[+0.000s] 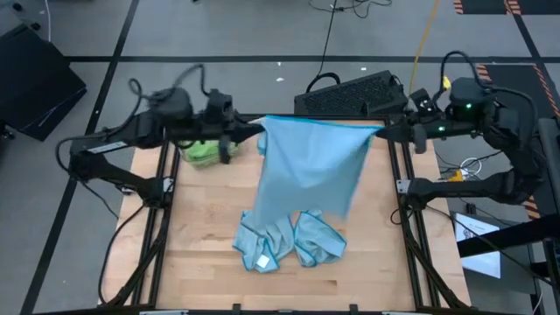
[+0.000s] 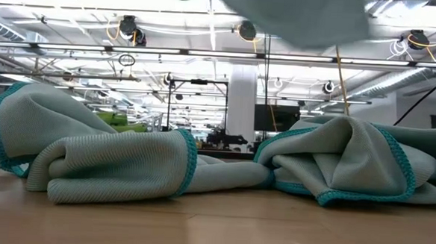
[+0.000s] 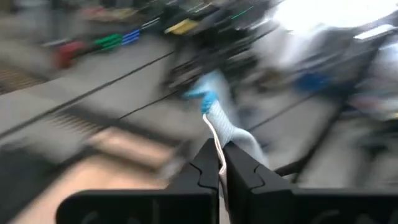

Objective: Fold microfiber towels
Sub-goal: Fold the top center blue microfiber cloth

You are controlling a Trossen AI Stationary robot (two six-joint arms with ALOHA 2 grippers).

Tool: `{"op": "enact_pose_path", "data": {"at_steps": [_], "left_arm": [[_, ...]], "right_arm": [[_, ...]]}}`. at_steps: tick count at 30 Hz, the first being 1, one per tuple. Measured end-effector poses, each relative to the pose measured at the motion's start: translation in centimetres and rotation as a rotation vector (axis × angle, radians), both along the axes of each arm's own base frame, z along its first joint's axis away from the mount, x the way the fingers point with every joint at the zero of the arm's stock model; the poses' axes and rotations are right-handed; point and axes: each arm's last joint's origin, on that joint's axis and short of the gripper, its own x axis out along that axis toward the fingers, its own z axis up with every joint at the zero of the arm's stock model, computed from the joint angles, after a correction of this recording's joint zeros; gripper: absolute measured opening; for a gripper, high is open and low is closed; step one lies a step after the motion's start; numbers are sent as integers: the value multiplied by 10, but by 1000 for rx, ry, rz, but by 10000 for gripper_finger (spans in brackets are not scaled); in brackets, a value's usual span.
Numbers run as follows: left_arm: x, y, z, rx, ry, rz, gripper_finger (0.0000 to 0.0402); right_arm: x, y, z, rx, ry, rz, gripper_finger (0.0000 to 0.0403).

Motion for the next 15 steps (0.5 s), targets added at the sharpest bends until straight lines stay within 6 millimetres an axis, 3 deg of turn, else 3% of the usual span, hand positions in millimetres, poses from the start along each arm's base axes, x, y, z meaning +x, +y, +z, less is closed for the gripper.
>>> {"op": "enact_pose_path", "data": {"at_steps": [3, 6, 10, 15], "left_arm": [[7, 15, -26, 95, 236, 215, 7], [21, 37, -65, 163, 543, 339, 11], [49, 66, -120, 145, 783, 301, 5], [88, 91, -175, 127, 870, 249, 13]], "right_arm": [[0, -4, -16, -19, 156, -93, 0], [3, -9, -36, -54, 335, -180, 0], [18, -21, -75, -151, 556, -258, 0], [41, -35, -133, -189, 685, -324, 0]]}}
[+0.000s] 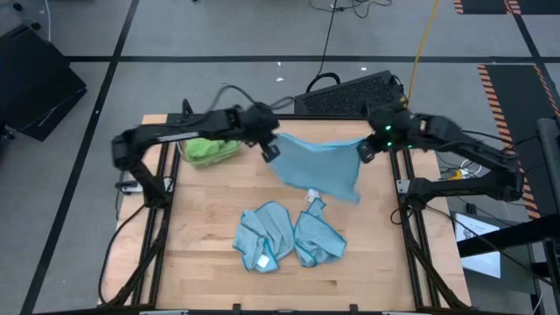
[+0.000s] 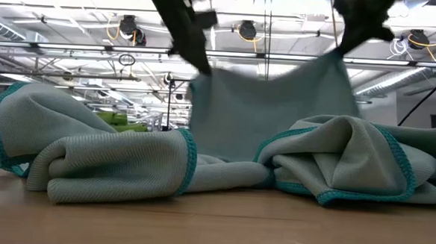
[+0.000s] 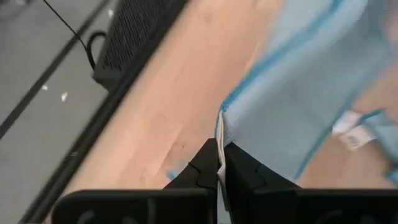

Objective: Fold microfiber towels
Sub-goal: Fold the top center blue microfiber cloth

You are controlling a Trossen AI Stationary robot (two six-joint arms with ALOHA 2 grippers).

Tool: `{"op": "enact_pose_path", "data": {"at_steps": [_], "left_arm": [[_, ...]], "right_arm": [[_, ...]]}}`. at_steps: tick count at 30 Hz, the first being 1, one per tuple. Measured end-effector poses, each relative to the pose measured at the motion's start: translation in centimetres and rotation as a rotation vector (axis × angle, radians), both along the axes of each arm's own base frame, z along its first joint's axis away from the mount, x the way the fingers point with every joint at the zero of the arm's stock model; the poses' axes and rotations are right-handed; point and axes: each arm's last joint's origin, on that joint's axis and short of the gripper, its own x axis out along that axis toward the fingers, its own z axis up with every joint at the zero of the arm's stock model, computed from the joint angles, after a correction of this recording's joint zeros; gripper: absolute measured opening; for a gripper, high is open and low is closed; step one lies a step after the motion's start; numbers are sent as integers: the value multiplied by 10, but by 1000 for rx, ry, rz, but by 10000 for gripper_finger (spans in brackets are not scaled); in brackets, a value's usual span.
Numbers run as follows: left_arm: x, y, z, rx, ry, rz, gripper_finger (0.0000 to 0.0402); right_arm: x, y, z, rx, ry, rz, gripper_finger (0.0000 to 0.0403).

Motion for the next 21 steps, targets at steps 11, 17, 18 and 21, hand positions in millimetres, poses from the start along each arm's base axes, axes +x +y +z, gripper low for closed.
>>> {"op": "enact_pose_path", "data": {"at_steps": [11, 17, 18, 21], "left_arm": [[51, 30, -30, 101, -248, -2, 19], [48, 41, -30, 142, -238, -10, 8], [48, 43, -32, 141, -230, -17, 7], [46, 46, -38, 107, -199, -50, 25]], "right_arm": [[-7, -7, -54, 83, 130, -37, 0], [-7, -13, -53, 40, 134, -20, 0], [-7, -15, -53, 27, 134, -27, 0], [-7, -20, -52, -3, 129, -31, 0]]}}
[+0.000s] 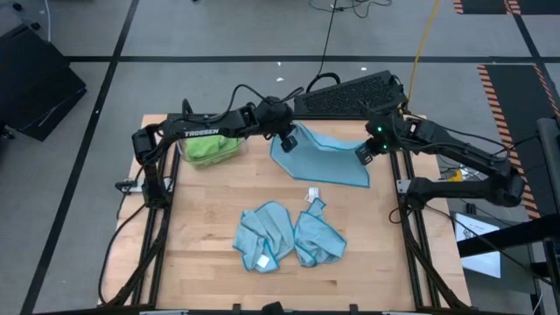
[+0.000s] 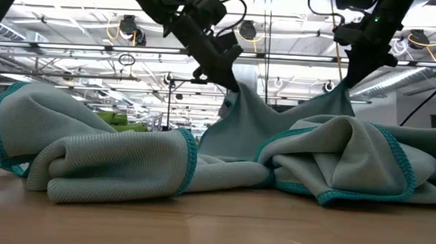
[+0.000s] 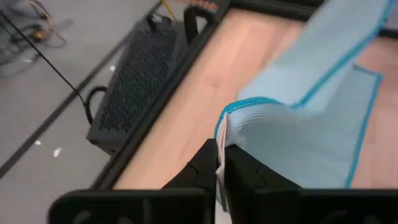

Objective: Fold microfiber towels
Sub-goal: Fold the top center blue microfiber cloth

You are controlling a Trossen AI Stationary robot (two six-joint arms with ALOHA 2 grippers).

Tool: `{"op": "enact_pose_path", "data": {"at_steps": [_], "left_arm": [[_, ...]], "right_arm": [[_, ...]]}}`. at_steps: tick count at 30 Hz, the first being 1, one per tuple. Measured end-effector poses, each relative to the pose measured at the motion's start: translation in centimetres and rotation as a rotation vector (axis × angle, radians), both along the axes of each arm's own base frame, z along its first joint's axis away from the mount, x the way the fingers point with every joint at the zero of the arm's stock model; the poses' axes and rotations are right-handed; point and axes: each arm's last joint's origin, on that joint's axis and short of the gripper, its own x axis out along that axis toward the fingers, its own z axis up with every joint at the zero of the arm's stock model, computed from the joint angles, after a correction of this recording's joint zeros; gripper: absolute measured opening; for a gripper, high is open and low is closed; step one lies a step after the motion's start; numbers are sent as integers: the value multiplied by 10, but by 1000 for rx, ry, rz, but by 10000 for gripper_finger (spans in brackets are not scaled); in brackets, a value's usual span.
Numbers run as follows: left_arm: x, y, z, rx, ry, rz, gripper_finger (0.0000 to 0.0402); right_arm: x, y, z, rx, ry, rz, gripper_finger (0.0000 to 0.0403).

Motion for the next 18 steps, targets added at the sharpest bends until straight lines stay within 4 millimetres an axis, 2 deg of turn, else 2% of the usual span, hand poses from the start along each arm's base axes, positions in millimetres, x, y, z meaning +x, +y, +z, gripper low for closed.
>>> {"op": "enact_pose_path", "data": {"at_steps": [5, 10, 14, 18], "left_arm": [[-2, -2, -2, -7, 37, -49, 125], [-6, -5, -17, -129, 131, -64, 221], [-12, -10, -22, -245, 183, -92, 259], [-15, -15, -20, -371, 165, -128, 276]], "right_arm": [[-1, -6, 1, -20, -10, -12, 0], [0, -7, 2, -50, -6, 32, 0], [0, -7, 2, -55, 0, 43, 0], [0, -7, 2, -53, 3, 45, 0]]}}
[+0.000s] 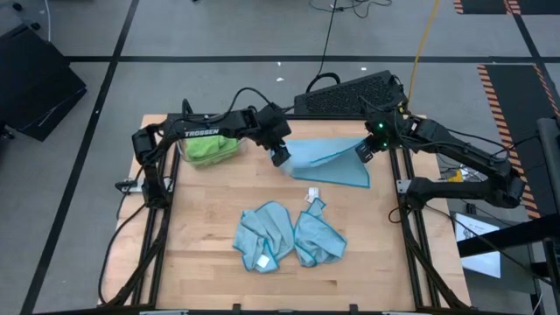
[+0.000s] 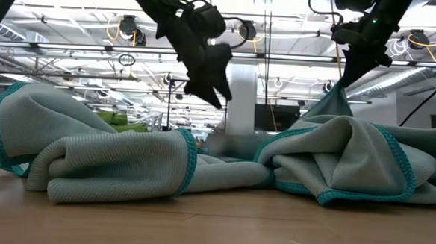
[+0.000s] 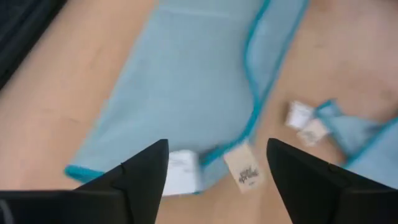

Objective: Fold microfiber towels
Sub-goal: Fold the top center blue microfiber cloth

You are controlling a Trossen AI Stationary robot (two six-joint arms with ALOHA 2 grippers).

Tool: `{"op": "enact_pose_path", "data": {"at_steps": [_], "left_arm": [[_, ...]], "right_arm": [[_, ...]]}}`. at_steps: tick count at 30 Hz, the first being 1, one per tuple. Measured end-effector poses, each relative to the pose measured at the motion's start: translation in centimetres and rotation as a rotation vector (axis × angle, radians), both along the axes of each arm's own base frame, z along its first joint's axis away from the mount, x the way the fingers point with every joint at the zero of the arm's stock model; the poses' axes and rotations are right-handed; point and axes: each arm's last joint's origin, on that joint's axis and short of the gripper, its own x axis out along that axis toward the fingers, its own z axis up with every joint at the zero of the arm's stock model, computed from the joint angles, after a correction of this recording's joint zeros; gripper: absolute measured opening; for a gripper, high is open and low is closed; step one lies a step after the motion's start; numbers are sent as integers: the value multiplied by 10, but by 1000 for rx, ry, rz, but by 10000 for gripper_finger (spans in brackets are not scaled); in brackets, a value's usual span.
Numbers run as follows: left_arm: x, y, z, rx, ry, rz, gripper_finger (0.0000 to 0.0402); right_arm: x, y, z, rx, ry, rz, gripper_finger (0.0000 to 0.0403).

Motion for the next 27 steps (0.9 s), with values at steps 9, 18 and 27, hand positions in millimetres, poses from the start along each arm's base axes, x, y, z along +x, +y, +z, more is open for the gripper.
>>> {"op": "enact_pose_path", "data": {"at_steps": [9, 18, 27], "left_arm": [[-5, 2, 21, -24, -115, -36, 295], [-5, -38, -28, 188, 74, -236, 249], [0, -90, -65, 410, 48, -263, 250]], "right_arm": [[0, 0, 0, 6, -2, 11, 0], [1, 1, 0, 22, -18, 13, 0], [1, 1, 0, 50, -41, 3, 0]]}}
